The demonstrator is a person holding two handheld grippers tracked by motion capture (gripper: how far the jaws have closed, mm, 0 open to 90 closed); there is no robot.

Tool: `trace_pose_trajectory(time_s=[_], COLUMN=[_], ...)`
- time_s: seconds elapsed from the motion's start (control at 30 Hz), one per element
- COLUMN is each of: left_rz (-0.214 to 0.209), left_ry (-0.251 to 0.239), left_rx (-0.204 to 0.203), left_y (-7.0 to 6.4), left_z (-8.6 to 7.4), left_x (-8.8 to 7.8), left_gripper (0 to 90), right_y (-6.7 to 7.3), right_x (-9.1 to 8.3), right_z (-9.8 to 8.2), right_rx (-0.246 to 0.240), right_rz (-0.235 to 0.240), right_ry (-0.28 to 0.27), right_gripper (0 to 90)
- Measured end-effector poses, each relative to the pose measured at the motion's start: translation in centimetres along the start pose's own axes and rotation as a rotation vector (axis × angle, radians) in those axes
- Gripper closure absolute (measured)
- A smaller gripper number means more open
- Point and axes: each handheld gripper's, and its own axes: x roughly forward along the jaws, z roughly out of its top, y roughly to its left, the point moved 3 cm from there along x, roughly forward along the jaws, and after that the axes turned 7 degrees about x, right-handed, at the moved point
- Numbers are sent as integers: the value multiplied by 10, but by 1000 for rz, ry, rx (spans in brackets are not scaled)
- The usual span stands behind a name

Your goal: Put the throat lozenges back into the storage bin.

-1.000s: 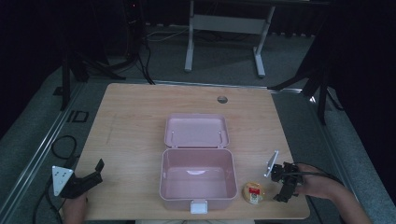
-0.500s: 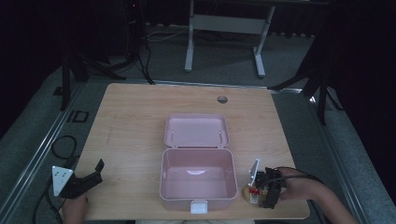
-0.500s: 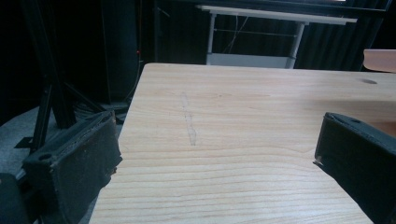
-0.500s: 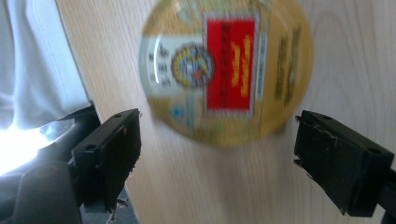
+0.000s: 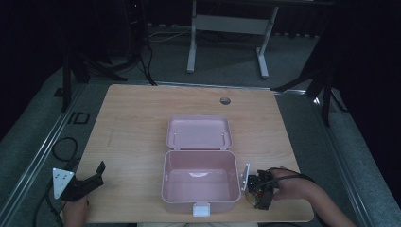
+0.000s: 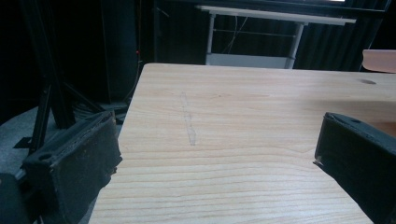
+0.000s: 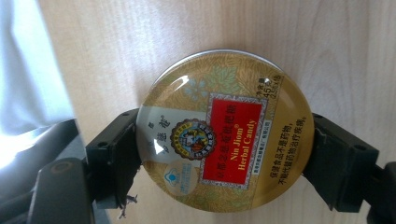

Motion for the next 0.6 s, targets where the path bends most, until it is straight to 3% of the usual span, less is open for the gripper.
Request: trace_pose_trajectory(time_s=[0.6], left_rz=[1], left_ry=[2], left_rx=[2], left_y=[0], left_z=[0], left_x=[0], left_gripper=[3], right_y=[-2], right_x=[-45], right_z=[-11], right_rx=[23], right_rz=[35], right_ry=[32], right_gripper=[200])
